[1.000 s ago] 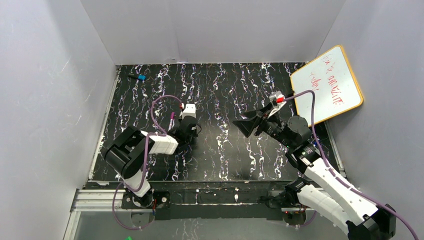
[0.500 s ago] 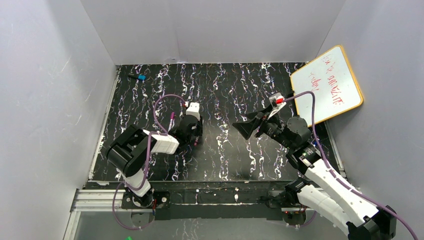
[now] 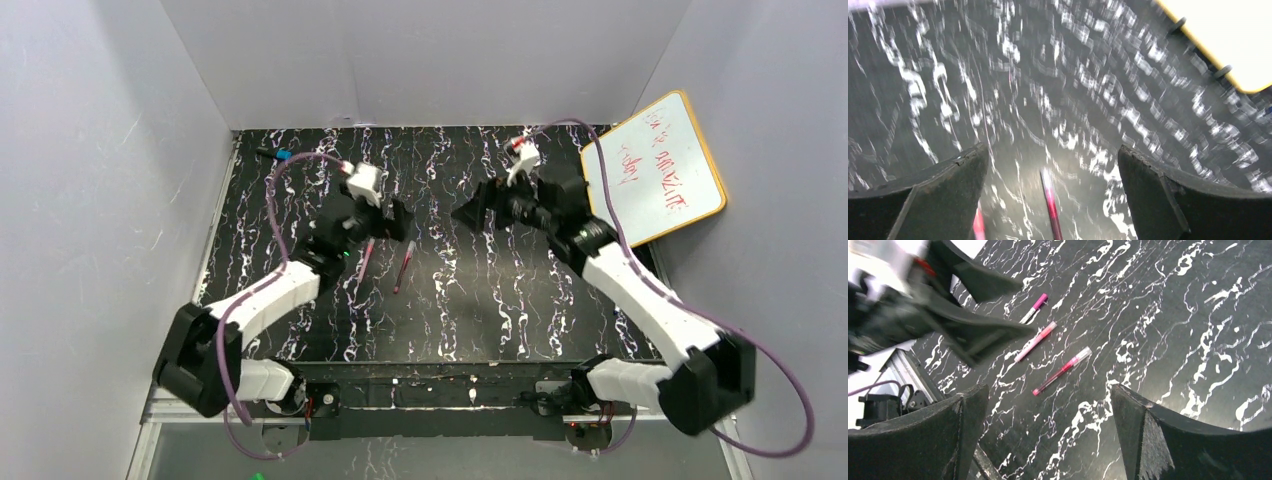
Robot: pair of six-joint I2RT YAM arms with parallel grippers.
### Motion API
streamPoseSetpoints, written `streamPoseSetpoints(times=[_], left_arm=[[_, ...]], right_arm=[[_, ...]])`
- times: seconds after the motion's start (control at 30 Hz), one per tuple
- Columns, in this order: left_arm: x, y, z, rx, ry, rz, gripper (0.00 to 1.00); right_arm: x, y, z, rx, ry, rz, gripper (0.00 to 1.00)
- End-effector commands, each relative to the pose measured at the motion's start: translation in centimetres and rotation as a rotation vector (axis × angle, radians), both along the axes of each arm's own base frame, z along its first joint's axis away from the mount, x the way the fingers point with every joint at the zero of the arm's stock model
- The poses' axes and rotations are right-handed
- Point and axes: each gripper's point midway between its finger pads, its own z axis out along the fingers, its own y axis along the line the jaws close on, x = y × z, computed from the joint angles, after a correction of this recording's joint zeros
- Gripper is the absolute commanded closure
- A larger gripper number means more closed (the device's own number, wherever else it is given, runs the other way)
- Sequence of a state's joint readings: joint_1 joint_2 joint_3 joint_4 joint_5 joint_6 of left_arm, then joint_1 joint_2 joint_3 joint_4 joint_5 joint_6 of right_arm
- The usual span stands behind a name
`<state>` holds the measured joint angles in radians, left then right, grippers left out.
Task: Insert the pens into the pen caps
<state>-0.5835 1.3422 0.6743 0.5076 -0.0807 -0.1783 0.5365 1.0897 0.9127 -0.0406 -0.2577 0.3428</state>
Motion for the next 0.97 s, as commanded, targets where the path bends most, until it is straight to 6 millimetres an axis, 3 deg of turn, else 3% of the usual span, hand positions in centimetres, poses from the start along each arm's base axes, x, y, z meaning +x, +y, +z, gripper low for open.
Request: streamPoseSetpoints(times=[0.0, 0.13, 0.23, 0.37, 0.57, 0.93], left_arm=[[-0.3, 1.2, 6.8, -0.13, -0.016, -0.255, 0.02], [1.0, 5.9, 8.2, -0.11, -0.061, -0.143, 0.02], [1.3, 7.8, 8.3, -0.138, -0.06, -0.114, 0.02], [1.1, 8.1, 7.8, -0.162, -0.054, -0.112, 0.02], [0.8, 8.0, 7.0, -0.168, -0.038, -0.125, 0.02], [0.0, 8.0, 6.5, -0.148, -0.052, -0.14, 0.02]], right_arm=[[1.7, 1.0, 0.9, -0.002, 0.114, 0.12, 0.01], [5.8, -1.0, 2.8, 0.137, 0.114, 0.001, 0.01], [7.4, -1.4, 2.8, 0.171, 0.124, -0.045, 0.01], [8.5, -3.0, 1.7, 0.108, 0.149, -0.162, 0.01], [8.2, -4.5, 1.7, 0.055, 0.073, -0.213, 0.01], [8.3, -4.8, 2.0, 0.061, 0.029, -0.227, 0.01]])
